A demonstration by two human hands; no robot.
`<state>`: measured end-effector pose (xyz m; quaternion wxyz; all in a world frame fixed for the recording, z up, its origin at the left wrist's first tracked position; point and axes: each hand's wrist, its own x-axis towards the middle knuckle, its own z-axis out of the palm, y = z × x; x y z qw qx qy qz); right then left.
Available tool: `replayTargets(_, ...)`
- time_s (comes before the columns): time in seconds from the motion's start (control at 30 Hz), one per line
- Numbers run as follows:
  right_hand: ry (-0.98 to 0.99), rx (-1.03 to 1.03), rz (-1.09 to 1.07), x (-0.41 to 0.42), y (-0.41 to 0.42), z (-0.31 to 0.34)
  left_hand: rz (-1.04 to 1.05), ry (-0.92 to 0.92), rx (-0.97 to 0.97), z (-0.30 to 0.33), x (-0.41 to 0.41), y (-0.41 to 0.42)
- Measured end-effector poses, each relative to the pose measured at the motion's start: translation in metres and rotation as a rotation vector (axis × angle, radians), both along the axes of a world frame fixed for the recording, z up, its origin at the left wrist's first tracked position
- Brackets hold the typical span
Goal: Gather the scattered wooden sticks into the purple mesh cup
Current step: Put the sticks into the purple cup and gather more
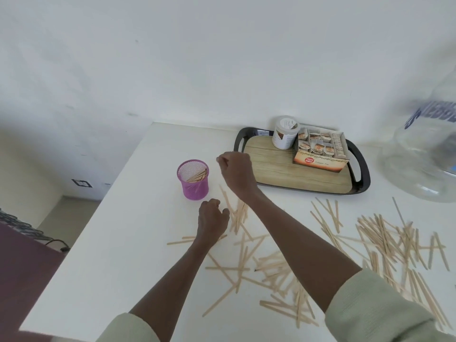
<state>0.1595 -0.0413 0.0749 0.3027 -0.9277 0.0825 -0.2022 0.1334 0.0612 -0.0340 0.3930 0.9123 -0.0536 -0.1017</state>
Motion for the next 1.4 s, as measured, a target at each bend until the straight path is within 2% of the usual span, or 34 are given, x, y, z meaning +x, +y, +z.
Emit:
replayTargets(0.13, -0.003, 0.033, -0.093, -0.024, -0.043, -0.004, -0.057, -0.073, 0.158, 0.001, -0.006, -0.015)
replayTargets(0.27, 0.106, 0.022, -0.211, -0.059, -0.09, -0.02, -0.052, -0.13, 0.348, 0.008, -0.012, -0.031)
replayTargets(0.43, 0.307, -0.105, -0.35, -0.111, -0.146, -0.045, -0.104, -0.15, 0.387, 0.01, -0.025, -0.05)
replayTargets(0.57, 0.439, -0.027, -0.476, -0.148, -0.177, -0.063, -0.192, -0.2, 0.404, 0.011, -0.032, -0.054)
replayTargets(0.63, 0.524, -0.062, -0.513, -0.165, -0.188, -0.069, -0.187, -0.208, 0.387, 0.013, -0.038, -0.058)
replayTargets(0.7, 0.612, -0.092, -0.522, -0.178, -0.195, -0.072, -0.153, -0.201, 0.405, 0.016, -0.045, -0.062)
replayTargets(0.8, 0.712, -0.024, -0.454, -0.189, -0.195, -0.08, -0.154, -0.208, 0.473, 0.019, -0.052, -0.065)
replayTargets(0.97, 0.69, -0.066, -0.317, -0.192, -0.169, -0.092, -0.198, -0.251, 0.58, 0.016, -0.058, -0.066)
replayTargets(1.07, 0.644, -0.131, -0.267, -0.191, -0.15, -0.096, -0.174, -0.238, 0.551, 0.018, -0.057, -0.066)
replayTargets(1.23, 0.545, -0.127, -0.224, -0.186, -0.134, -0.099, -0.112, -0.23, 0.384, 0.024, -0.056, -0.067)
replayTargets(1.4, 0.535, -0.223, -0.216, -0.183, -0.14, -0.098, -0.082, -0.142, 0.106, 0.028, -0.05, -0.072)
